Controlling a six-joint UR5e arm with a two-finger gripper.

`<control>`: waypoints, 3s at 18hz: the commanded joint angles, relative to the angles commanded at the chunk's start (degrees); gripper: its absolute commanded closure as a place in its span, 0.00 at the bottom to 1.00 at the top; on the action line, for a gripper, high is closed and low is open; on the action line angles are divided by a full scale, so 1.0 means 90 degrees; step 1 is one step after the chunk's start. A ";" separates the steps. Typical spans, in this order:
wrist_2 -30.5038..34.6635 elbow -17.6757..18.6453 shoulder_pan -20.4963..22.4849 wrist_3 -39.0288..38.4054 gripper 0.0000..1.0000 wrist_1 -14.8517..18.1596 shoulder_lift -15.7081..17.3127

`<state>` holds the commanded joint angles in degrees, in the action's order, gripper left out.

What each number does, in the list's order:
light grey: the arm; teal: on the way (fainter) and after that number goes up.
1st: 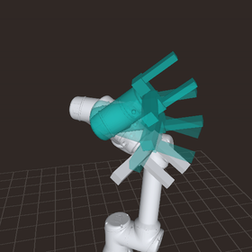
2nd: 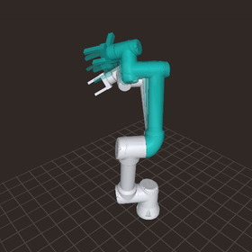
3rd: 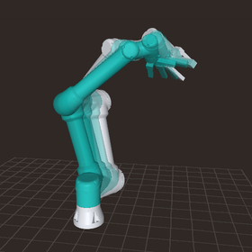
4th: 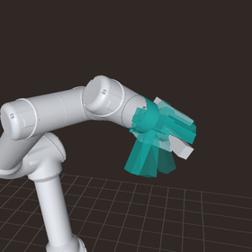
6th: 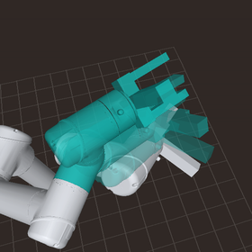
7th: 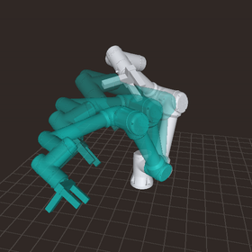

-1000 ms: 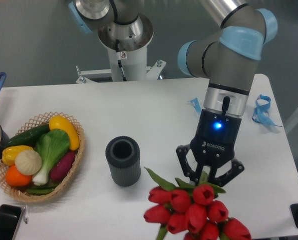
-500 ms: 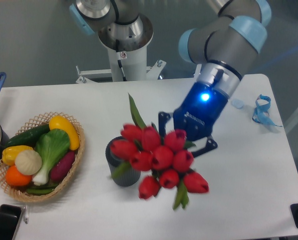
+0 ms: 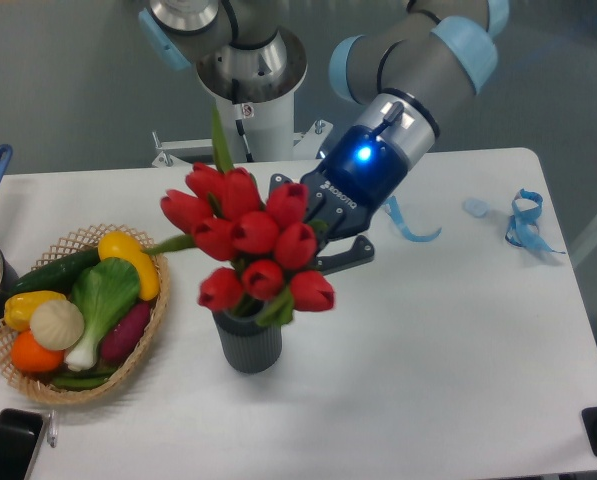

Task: Insert the flowers into the vase
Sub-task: 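Carry the tulips toward the dark grey vase and over its opening, then lower the tulip stems down into the grey vase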

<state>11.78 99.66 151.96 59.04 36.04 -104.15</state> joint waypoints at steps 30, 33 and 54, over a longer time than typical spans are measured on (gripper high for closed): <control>-0.0401 0.1124 0.0000 0.0538 0.77 0.0010 -0.0156; -0.0401 0.1231 -0.0010 0.0627 0.77 0.0010 -0.0283; -0.0372 0.1905 0.0234 0.2306 0.73 0.0020 -0.0781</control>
<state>8.44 116.81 154.07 79.80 36.21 -111.18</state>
